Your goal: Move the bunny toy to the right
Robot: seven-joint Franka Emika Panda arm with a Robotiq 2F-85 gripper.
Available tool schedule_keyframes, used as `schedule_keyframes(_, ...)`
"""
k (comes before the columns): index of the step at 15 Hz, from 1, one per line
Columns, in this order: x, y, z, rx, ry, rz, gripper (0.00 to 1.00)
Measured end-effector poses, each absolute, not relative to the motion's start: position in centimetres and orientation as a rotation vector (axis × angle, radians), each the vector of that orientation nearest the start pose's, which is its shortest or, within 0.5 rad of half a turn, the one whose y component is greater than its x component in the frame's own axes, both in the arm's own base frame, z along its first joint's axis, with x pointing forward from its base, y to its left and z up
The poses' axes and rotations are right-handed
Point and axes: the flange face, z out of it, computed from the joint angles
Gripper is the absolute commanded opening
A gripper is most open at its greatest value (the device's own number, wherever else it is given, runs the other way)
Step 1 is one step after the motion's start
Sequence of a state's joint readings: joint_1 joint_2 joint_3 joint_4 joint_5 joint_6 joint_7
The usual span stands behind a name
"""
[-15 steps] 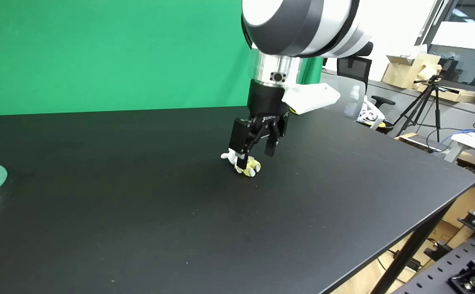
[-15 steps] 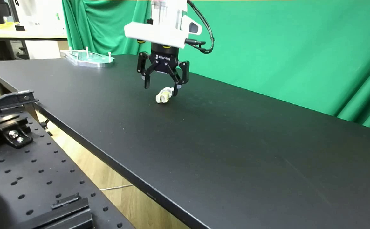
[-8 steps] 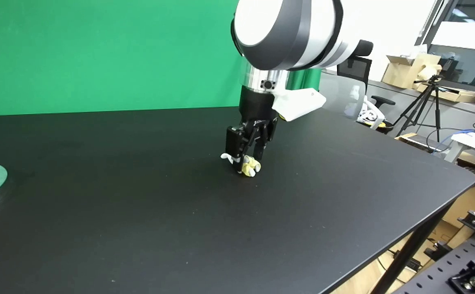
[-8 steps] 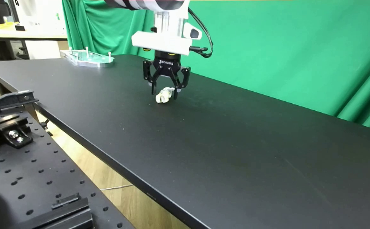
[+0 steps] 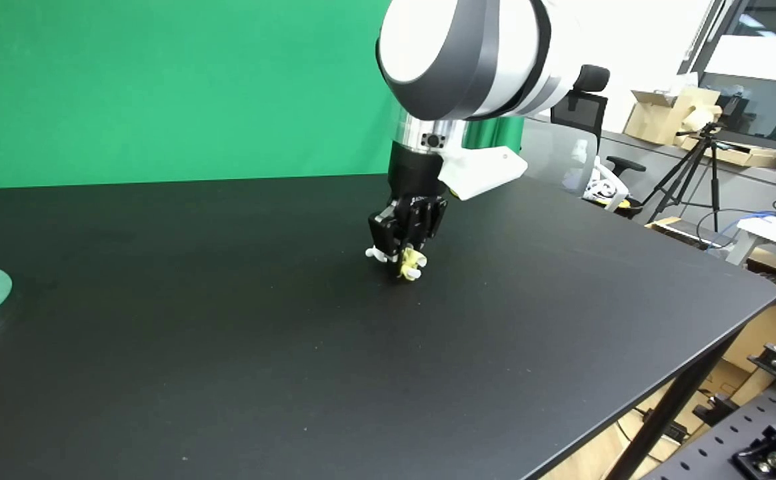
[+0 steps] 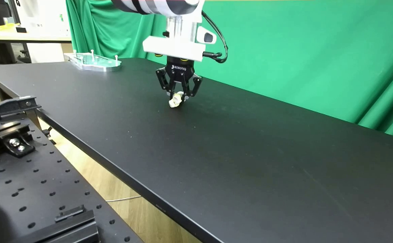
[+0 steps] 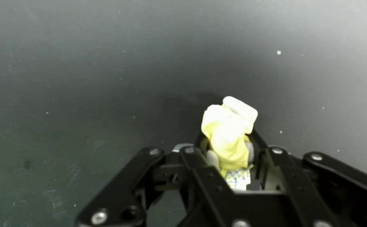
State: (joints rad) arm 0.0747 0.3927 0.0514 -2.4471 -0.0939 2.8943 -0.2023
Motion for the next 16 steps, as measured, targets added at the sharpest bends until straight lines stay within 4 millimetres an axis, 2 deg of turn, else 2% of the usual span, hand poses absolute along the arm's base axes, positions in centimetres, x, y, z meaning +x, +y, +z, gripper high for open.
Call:
schedule_keyframes(6, 48.0, 4.3, 15.3, -3.113, -0.485, -0.035, 0.08)
schedule_keyframes(13, 47.5, -0.7, 19.7, -3.139, -0.262, -0.101, 0.08)
schedule_keyframes(16, 47.2, -3.0, 20.5, -3.153, -0.187, -0.119, 0.08)
